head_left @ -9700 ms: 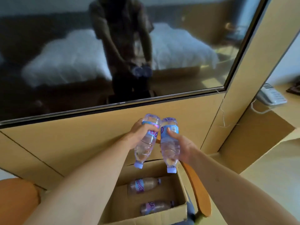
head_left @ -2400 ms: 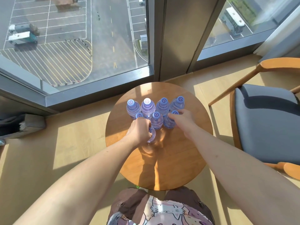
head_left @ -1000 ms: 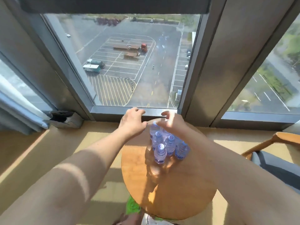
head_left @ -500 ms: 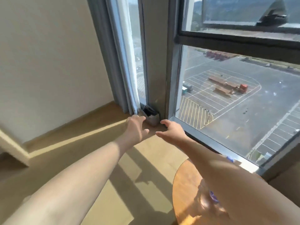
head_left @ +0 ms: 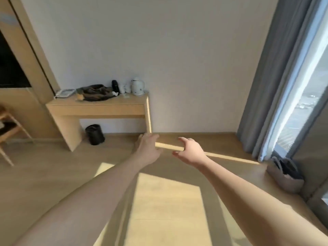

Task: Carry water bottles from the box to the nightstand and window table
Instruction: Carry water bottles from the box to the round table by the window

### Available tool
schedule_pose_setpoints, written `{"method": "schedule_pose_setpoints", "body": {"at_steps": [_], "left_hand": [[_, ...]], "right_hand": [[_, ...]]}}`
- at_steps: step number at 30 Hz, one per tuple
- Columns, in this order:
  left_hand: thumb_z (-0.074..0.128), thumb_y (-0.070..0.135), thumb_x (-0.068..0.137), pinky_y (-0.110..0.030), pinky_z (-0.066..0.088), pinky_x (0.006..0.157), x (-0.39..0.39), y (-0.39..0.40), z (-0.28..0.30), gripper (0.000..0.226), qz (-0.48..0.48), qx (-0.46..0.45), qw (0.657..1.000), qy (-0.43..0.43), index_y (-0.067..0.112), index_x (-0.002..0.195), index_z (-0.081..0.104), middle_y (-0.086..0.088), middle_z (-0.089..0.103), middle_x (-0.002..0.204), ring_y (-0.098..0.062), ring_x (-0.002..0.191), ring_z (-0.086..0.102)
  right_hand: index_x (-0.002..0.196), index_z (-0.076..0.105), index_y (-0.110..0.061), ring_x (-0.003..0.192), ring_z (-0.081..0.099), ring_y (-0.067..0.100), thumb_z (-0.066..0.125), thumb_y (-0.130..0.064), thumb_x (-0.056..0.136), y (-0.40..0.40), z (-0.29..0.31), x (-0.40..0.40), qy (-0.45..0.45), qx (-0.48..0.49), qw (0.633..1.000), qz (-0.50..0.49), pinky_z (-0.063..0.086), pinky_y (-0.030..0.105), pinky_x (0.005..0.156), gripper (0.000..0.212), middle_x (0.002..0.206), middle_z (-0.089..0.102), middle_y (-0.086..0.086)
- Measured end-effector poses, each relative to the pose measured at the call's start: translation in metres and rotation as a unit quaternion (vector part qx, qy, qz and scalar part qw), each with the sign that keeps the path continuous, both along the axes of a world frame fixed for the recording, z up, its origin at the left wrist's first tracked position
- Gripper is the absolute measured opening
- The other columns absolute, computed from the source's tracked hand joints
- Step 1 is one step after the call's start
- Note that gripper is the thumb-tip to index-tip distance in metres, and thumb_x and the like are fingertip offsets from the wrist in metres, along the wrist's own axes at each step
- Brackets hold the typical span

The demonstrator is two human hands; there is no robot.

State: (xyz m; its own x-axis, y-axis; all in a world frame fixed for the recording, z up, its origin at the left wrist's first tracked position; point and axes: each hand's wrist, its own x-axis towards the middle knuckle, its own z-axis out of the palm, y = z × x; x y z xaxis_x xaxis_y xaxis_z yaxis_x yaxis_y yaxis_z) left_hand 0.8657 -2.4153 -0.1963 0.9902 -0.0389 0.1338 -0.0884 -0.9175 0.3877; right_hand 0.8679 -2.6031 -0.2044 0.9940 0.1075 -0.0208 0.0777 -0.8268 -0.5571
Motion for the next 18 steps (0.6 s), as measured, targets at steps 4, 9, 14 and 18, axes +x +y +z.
{"method": "schedule_pose_setpoints", "body": {"at_steps": [4, 9, 14, 18], "left_hand": [[0.068, 0.041, 0.093, -0.041, 0.047, 0.103, -0.012, 0.114, -0.001, 0.054, 0.083, 0.001, 0.997, 0.007, 0.020, 0.142, 0.055, -0.005, 0.051, 0.134, -0.029, 0.125, 0.050], [0.068, 0.044, 0.094, -0.043, 0.044, 0.107, -0.027, 0.257, -0.014, 0.062, 0.199, -0.006, 0.980, 0.019, 0.019, 0.148, 0.050, -0.004, 0.044, 0.148, -0.028, 0.133, 0.045], [0.070, 0.041, 0.094, -0.045, 0.042, 0.112, -0.034, 0.376, -0.024, 0.063, 0.299, -0.016, 0.954, 0.024, 0.017, 0.148, 0.050, -0.009, 0.046, 0.147, -0.029, 0.134, 0.046], [0.071, 0.038, 0.094, -0.045, 0.038, 0.116, -0.019, 0.466, -0.031, 0.063, 0.368, -0.013, 0.929, 0.026, 0.016, 0.149, 0.049, -0.011, 0.045, 0.148, -0.030, 0.137, 0.045]], "right_hand": [[0.153, 0.044, -0.026, 0.137, 0.048, 0.031, 0.070, -0.045, 0.088, 0.118, -0.005, 0.021, 0.003, -0.030, 0.995, 0.091, 0.046, 0.041, 0.108, 0.073, 0.151, 0.050, 0.008], [0.156, 0.038, -0.027, 0.138, 0.046, 0.032, 0.068, -0.045, 0.089, 0.269, -0.009, 0.042, 0.012, -0.053, 0.976, 0.209, 0.046, 0.044, 0.108, 0.076, 0.152, 0.047, 0.009], [0.156, 0.037, -0.028, 0.140, 0.044, 0.031, 0.067, -0.045, 0.091, 0.399, -0.019, 0.071, 0.004, -0.065, 0.950, 0.306, 0.045, 0.043, 0.108, 0.074, 0.154, 0.046, 0.007], [0.156, 0.037, -0.027, 0.137, 0.047, 0.029, 0.067, -0.044, 0.091, 0.502, -0.026, 0.109, -0.001, -0.060, 0.926, 0.373, 0.049, 0.043, 0.105, 0.074, 0.152, 0.048, 0.008]]}}
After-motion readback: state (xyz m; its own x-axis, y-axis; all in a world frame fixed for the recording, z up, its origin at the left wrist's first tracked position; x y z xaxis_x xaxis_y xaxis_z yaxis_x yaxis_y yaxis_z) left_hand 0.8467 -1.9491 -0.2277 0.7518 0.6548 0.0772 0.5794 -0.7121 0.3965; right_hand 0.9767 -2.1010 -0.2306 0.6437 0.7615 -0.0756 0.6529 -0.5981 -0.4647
